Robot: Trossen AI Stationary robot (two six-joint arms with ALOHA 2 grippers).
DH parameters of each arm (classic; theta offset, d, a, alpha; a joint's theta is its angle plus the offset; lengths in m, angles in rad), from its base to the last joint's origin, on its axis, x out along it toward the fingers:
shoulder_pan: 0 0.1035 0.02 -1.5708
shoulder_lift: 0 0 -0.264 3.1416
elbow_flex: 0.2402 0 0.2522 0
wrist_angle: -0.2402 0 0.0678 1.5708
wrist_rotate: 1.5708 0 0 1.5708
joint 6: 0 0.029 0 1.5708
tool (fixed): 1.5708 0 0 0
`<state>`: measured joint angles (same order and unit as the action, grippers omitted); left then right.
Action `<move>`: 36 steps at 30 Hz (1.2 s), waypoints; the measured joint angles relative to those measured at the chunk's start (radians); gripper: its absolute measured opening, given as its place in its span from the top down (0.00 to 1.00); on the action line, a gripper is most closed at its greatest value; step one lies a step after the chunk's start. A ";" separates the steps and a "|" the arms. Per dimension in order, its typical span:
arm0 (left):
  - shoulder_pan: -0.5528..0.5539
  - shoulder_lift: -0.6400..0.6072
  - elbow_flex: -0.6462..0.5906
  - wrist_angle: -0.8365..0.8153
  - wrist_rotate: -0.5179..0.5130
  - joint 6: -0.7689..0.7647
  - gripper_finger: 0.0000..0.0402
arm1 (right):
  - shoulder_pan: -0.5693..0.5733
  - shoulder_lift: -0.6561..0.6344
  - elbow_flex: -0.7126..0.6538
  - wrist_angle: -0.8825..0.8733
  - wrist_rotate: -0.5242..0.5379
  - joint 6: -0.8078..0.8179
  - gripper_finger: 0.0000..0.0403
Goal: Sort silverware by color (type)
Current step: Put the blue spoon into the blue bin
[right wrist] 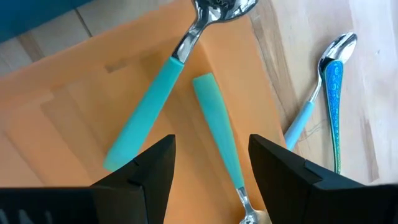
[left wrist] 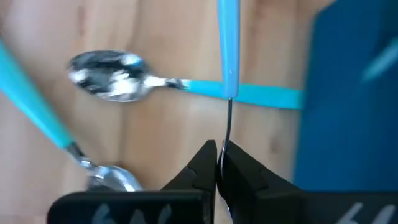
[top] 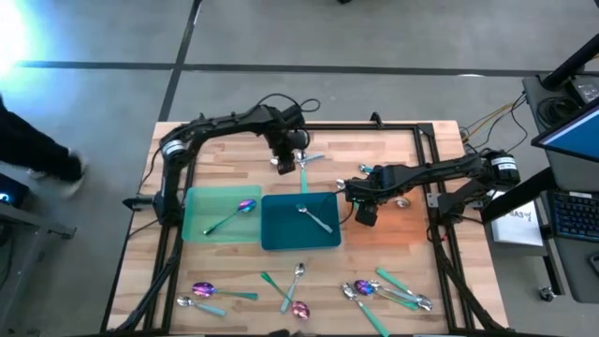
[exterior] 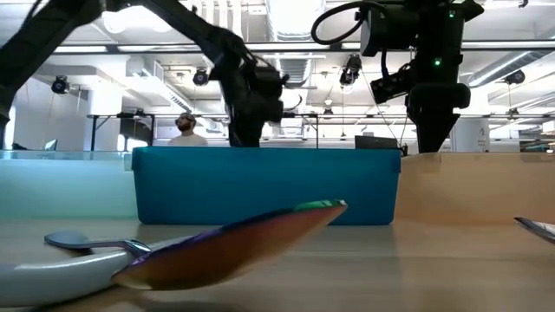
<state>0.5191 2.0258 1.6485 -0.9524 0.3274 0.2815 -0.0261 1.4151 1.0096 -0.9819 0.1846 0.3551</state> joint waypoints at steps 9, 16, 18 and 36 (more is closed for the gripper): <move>-0.200 -0.143 -0.046 -0.107 0.026 -0.084 1.00 | 0.005 0.000 0.000 0.000 -0.001 0.063 0.52; -0.343 -0.206 -0.141 -0.120 0.009 -0.157 1.00 | 0.025 0.000 0.000 0.000 -0.002 0.085 0.52; -0.369 -0.212 -0.165 -0.106 0.000 -0.175 1.00 | 0.036 0.000 0.000 0.001 -0.002 0.099 0.52; -0.416 -0.211 -0.297 0.048 -0.057 -0.266 0.98 | 0.109 0.000 0.000 0.061 -0.004 0.118 0.52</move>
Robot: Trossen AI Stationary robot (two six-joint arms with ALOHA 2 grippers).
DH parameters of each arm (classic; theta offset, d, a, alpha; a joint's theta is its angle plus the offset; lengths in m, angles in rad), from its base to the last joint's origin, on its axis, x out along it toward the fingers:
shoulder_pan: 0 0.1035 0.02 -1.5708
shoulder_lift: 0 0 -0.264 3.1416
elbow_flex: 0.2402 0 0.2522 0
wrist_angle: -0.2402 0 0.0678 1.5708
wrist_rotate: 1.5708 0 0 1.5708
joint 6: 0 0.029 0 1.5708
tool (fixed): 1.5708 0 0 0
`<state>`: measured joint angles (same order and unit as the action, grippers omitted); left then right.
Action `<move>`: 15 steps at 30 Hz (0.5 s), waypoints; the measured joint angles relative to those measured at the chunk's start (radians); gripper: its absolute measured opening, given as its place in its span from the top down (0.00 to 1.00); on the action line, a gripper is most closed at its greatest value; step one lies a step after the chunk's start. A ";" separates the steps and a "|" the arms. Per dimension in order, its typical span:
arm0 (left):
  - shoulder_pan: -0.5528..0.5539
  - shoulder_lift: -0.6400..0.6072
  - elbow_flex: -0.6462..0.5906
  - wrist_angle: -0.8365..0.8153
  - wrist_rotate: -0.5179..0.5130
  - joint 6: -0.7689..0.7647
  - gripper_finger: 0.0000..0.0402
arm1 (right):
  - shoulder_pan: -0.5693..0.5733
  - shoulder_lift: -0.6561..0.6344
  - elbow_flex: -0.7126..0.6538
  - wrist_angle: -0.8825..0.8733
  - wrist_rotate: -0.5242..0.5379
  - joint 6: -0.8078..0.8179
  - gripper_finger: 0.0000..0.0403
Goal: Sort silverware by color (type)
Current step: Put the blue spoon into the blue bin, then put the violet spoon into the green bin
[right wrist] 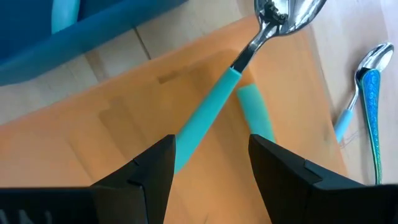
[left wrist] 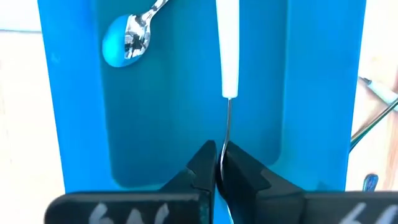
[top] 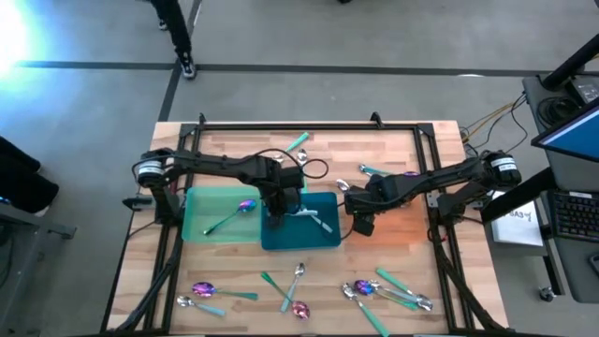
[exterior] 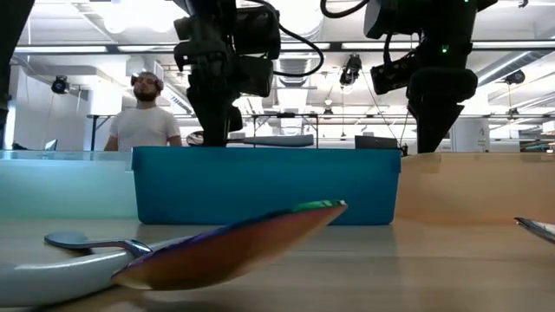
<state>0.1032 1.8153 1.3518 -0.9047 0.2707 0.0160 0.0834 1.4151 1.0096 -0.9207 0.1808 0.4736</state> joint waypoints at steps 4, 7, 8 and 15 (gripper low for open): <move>-0.003 0.000 0.002 0.000 0.000 0.000 0.93 | 0.000 0.000 0.000 0.004 0.000 -0.003 0.52; -0.004 0.000 0.008 0.005 0.000 0.001 0.88 | 0.000 0.000 0.000 0.007 0.001 -0.014 0.52; -0.005 0.000 0.009 0.006 0.000 0.001 0.86 | 0.000 0.000 0.000 0.007 0.001 -0.014 0.52; -0.005 0.000 0.010 -0.040 0.000 -0.011 0.74 | 0.004 0.000 0.000 0.009 -0.014 -0.014 0.52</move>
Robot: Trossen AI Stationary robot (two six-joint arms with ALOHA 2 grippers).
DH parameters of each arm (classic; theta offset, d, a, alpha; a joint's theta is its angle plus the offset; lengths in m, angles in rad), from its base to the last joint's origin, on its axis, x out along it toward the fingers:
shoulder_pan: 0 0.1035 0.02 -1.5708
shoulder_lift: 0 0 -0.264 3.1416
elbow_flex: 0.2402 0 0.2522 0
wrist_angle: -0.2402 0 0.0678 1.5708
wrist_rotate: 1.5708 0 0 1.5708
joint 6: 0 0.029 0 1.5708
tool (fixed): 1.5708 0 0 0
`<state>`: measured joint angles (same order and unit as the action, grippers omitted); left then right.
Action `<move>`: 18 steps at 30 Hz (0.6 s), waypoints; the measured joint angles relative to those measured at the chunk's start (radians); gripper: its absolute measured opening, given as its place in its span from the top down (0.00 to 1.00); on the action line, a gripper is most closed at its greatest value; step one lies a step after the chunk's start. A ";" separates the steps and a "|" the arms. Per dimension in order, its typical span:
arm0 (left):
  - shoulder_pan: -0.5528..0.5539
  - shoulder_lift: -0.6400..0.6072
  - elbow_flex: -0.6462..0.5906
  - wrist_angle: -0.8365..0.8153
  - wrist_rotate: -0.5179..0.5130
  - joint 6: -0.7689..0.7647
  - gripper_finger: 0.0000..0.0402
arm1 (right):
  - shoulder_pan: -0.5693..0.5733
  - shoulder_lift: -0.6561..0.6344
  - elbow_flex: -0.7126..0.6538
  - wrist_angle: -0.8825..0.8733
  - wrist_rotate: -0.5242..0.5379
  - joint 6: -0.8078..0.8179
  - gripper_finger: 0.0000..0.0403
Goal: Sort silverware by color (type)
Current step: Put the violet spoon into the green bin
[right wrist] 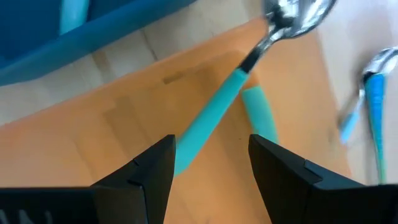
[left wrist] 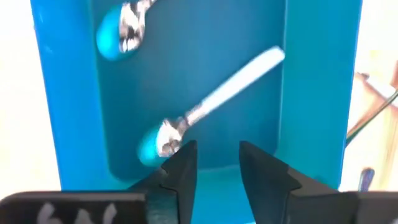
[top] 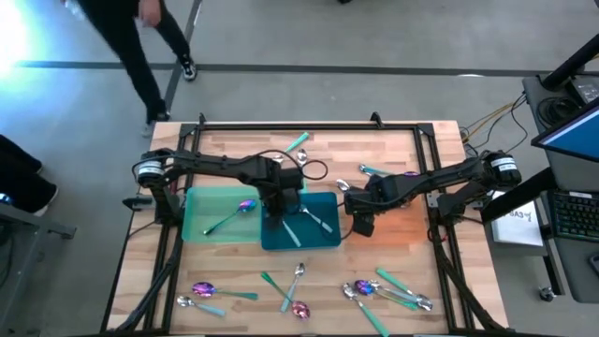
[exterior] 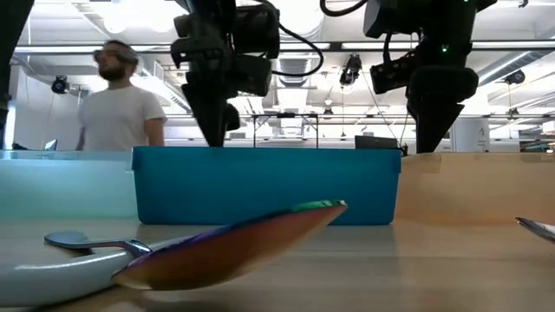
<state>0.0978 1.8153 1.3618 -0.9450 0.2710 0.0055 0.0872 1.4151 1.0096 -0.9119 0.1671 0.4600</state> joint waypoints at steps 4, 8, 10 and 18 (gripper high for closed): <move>-0.001 -0.001 0.000 -0.059 0.000 -0.015 0.73 | 0.000 -0.002 0.000 0.001 -0.054 -0.008 0.52; -0.017 -0.010 0.000 -0.063 0.000 -0.015 0.75 | 0.000 -0.013 0.000 -0.002 -0.070 -0.007 0.52; -0.026 -0.016 0.001 -0.058 0.000 -0.015 0.76 | 0.000 -0.022 0.001 -0.004 -0.071 -0.007 0.52; -0.069 -0.073 0.001 -0.052 -0.030 -0.048 0.76 | 0.000 -0.073 0.041 -0.002 -0.070 -0.007 0.52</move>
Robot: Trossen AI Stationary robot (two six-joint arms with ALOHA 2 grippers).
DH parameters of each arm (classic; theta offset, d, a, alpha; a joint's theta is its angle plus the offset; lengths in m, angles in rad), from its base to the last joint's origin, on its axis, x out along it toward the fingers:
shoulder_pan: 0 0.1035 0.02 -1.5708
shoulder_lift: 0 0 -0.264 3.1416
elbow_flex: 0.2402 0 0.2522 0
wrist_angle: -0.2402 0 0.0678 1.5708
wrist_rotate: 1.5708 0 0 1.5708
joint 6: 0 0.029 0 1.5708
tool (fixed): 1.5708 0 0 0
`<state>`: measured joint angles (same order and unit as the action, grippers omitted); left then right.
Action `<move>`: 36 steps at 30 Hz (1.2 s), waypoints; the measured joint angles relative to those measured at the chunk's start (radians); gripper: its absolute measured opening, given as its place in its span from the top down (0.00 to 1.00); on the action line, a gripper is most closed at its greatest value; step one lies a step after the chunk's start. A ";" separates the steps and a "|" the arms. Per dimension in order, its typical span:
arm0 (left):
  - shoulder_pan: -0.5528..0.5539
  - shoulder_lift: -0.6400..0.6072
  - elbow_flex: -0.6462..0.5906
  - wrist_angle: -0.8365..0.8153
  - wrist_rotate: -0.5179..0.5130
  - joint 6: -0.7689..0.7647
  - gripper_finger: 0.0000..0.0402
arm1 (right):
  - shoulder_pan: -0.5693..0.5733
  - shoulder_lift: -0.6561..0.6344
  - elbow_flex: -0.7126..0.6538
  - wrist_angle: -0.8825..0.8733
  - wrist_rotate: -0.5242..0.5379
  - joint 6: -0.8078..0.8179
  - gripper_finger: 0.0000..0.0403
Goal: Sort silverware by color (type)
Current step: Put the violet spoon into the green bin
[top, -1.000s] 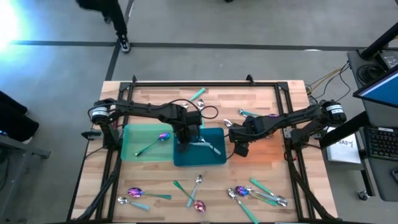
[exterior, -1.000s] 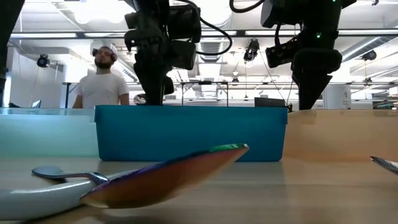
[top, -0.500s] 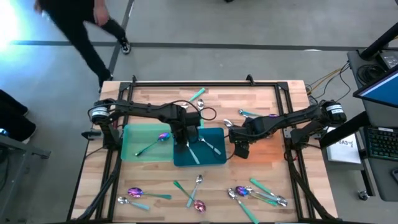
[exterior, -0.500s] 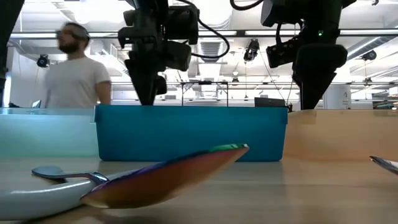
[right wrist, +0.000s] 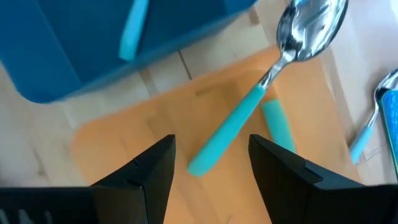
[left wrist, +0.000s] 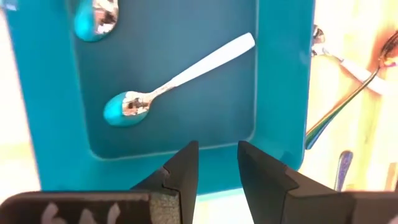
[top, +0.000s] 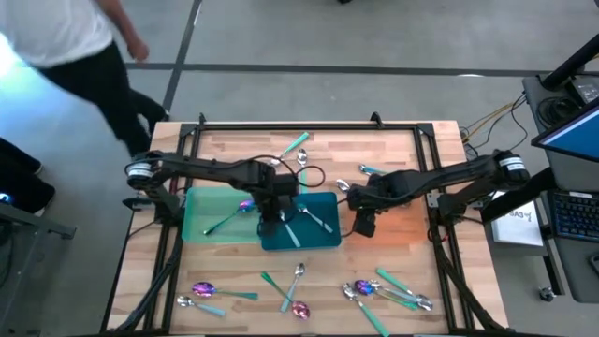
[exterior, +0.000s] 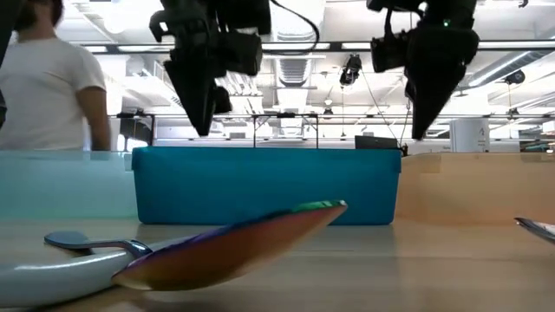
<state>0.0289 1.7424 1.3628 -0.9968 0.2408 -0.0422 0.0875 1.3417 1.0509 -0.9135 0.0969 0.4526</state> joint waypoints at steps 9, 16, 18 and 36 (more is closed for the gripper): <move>-0.043 -0.148 -0.027 -0.017 -0.133 -0.108 0.76 | 0.020 -0.016 0.017 0.034 0.000 0.010 0.52; -0.098 -0.308 -0.168 0.082 -0.220 -0.254 0.76 | 0.108 -0.016 0.018 0.074 -0.031 0.117 0.52; -0.116 -0.354 -0.222 0.148 -0.233 -0.289 0.76 | 0.144 -0.014 0.018 0.075 -0.035 0.180 0.52; -0.266 -0.471 -0.449 0.670 -0.235 -0.345 0.76 | 0.625 0.083 0.014 0.101 -0.109 0.817 0.52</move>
<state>-0.2367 1.2716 0.9137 -0.3269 0.0059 -0.3868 0.7124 1.4246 1.0649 -0.8126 -0.0117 1.2692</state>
